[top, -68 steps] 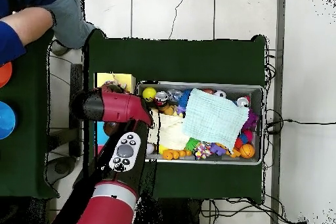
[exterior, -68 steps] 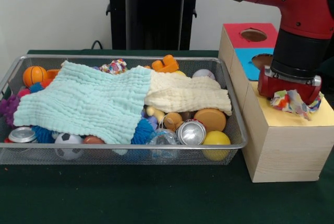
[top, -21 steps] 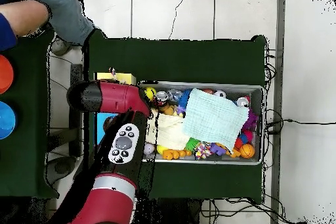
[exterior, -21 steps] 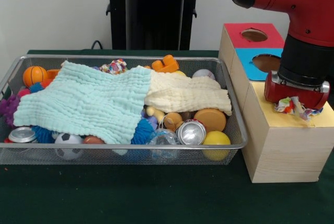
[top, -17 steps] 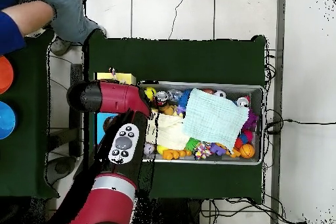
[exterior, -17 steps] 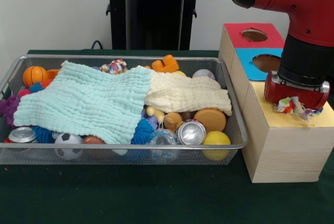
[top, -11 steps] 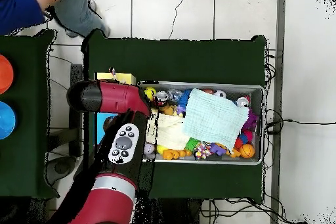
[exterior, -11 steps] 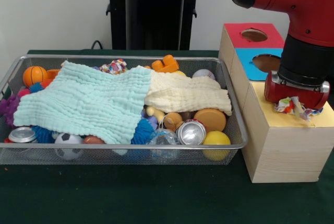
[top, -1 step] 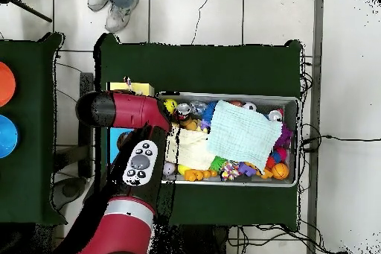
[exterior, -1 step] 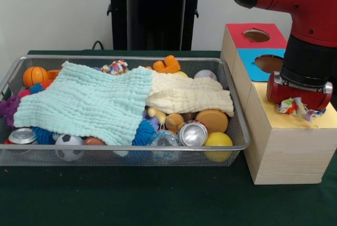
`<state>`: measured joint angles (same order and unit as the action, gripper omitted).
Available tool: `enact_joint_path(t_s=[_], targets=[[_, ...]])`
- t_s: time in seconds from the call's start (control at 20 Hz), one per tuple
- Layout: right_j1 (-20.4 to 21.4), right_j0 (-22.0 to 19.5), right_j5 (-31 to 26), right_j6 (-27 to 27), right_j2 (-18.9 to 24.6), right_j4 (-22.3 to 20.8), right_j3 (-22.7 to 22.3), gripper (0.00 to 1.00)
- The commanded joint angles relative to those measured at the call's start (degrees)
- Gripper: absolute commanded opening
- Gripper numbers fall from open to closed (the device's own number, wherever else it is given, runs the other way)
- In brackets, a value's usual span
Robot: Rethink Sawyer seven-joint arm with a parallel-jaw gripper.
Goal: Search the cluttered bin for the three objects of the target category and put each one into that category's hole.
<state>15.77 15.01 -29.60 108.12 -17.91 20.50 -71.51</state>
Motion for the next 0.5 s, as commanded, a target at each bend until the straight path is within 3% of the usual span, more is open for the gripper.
enact_joint_path(t_s=[0.05,0.15,0.2,0.5], targets=[[-9.81,-3.51,7.9,9.28,6.86,-1.01,-3.55,1.0],[-9.91,-3.47,7.88,8.83,6.61,-1.42,-3.25,1.0],[-9.9,-3.64,7.08,8.38,6.84,-1.43,-3.1,0.0],[-9.57,-3.94,7.39,7.96,7.46,-1.58,-3.59,0.0]])
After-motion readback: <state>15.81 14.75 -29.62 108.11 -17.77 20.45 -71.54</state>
